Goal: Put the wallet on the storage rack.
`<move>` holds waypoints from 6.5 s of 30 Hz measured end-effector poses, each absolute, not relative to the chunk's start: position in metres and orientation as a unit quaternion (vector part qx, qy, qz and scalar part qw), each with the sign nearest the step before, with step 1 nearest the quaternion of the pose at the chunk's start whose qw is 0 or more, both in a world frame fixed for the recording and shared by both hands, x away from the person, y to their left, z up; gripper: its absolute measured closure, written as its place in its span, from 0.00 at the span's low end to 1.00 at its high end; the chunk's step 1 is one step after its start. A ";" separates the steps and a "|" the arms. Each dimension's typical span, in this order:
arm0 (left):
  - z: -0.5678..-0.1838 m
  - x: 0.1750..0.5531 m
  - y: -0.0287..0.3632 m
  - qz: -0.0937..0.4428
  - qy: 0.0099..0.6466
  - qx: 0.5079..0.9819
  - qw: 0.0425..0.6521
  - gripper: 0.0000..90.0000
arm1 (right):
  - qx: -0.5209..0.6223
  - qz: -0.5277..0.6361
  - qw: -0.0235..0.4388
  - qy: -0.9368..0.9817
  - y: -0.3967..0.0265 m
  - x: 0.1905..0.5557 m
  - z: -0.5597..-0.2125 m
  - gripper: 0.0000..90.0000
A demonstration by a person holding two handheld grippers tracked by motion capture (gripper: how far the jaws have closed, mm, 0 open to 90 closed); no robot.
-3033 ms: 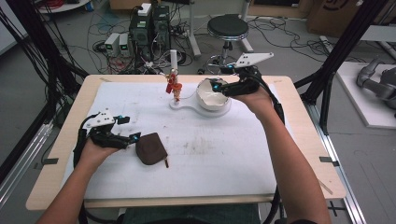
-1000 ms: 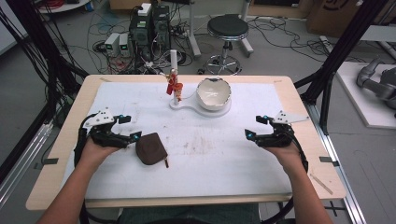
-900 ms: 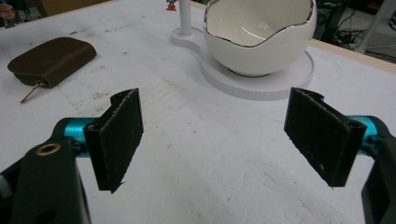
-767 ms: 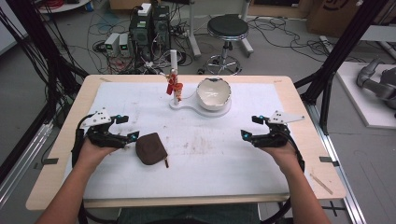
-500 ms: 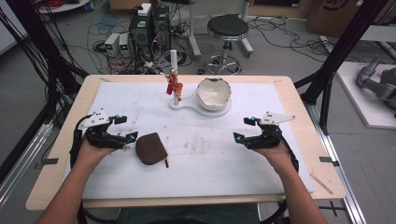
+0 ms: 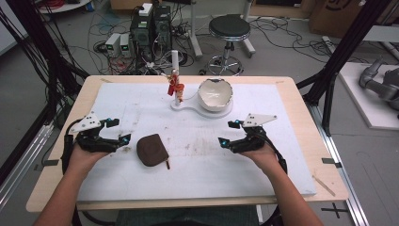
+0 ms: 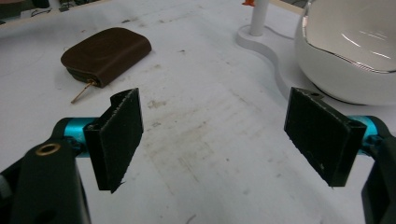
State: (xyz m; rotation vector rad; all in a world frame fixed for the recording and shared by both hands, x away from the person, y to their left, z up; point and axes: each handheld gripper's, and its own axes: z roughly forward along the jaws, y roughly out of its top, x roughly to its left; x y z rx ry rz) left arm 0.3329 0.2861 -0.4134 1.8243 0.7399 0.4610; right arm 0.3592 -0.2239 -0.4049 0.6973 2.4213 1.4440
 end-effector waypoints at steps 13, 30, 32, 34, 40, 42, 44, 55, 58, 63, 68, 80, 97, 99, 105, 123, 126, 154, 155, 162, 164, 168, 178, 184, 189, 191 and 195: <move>-0.417 0.325 0.303 0.202 0.329 0.755 0.530 0.19 | 0.205 0.475 0.090 0.851 -0.170 0.354 -0.413 0.22; -0.417 0.324 0.305 0.204 0.329 0.757 0.526 0.19 | 0.161 0.435 0.056 0.884 -0.100 0.344 -0.433 0.22; -0.417 0.324 0.305 0.203 0.328 0.755 0.530 0.19 | 0.159 0.430 0.052 0.887 -0.095 0.343 -0.435 0.22; -0.416 0.324 0.304 0.203 0.325 0.756 0.530 0.19 | 0.156 0.427 0.049 0.889 -0.089 0.342 -0.438 0.22; -0.416 0.325 0.302 0.202 0.323 0.757 0.530 0.19 | 0.148 0.412 0.040 0.898 -0.072 0.336 -0.447 0.22; -0.416 0.325 0.302 0.202 0.323 0.757 0.530 0.19 | 0.143 0.402 0.036 0.904 -0.065 0.333 -0.451 0.22; -0.416 0.325 0.302 0.202 0.323 0.757 0.531 0.19 | 0.141 0.396 0.034 0.907 -0.061 0.331 -0.454 0.23; -0.416 0.325 0.302 0.202 0.322 0.758 0.530 0.19 | 0.154 0.373 0.060 0.913 -0.051 0.324 -0.456 0.45; -0.416 0.325 0.302 0.202 0.323 0.757 0.532 0.19 | 0.155 0.371 0.067 0.913 -0.051 0.323 -0.455 0.53; -0.416 0.325 0.302 0.202 0.322 0.757 0.531 0.19 | 0.157 0.372 0.070 0.912 -0.055 0.325 -0.454 0.67; -0.416 0.325 0.302 0.202 0.323 0.757 0.531 0.19 | 0.142 0.370 0.076 0.915 -0.053 0.321 -0.454 0.78; -0.416 0.325 0.301 0.202 0.321 0.759 0.529 0.19 | 0.134 0.377 0.065 0.914 -0.052 0.321 -0.455 0.95; -0.418 0.325 0.301 0.202 0.324 0.759 0.526 0.19 | 0.139 0.405 0.018 0.903 -0.060 0.330 -0.450 1.00; -0.418 0.325 0.301 0.202 0.325 0.760 0.526 0.19 | 0.139 0.421 0.000 0.896 -0.062 0.331 -0.447 1.00; -0.417 0.325 0.301 0.203 0.326 0.760 0.524 0.19 | 0.143 0.460 -0.025 0.876 -0.069 0.335 -0.438 1.00; -0.419 0.325 0.300 0.201 0.329 0.761 0.522 0.19 | 0.178 0.563 -0.073 0.804 -0.100 0.354 -0.415 1.00; -0.419 0.325 0.300 0.202 0.328 0.762 0.521 0.19 | 0.181 0.569 -0.061 0.800 -0.106 0.359 -0.408 1.00; -0.421 0.326 0.300 0.200 0.331 0.762 0.519 0.19 | 0.231 0.623 0.002 0.748 -0.153 0.393 -0.365 1.00; -0.421 0.326 0.300 0.199 0.331 0.762 0.520 0.19 | 0.230 0.622 0.004 0.748 -0.154 0.394 -0.361 1.00; -0.422 0.327 0.300 0.198 0.332 0.763 0.518 0.19 | 0.233 0.628 0.033 0.742 -0.166 0.405 -0.342 1.00; -0.422 0.327 0.300 0.198 0.332 0.763 0.518 0.19 | 0.237 0.629 0.040 0.739 -0.170 0.409 -0.337 1.00; -0.422 0.327 0.300 0.199 0.331 0.764 0.517 0.19 | 0.245 0.630 0.049 0.736 -0.177 0.416 -0.331 1.00; -0.423 0.327 0.299 0.198 0.334 0.764 0.515 0.19 | 0.269 0.628 0.076 0.726 -0.192 0.435 -0.320 1.00; -0.424 0.328 0.299 0.197 0.334 0.767 0.511 0.19 | 0.281 0.626 0.092 0.721 -0.202 0.447 -0.314 1.00; -0.425 0.328 0.299 0.196 0.334 0.766 0.512 0.19 | 0.299 0.621 0.103 0.717 -0.211 0.458 -0.314 1.00; -0.425 0.328 0.299 0.197 0.334 0.767 0.511 0.19 | 0.308 0.618 0.107 0.715 -0.214 0.463 -0.316 1.00; -0.425 0.328 0.299 0.197 0.334 0.767 0.511 0.19 | 0.322 0.608 0.110 0.717 -0.218 0.473 -0.319 1.00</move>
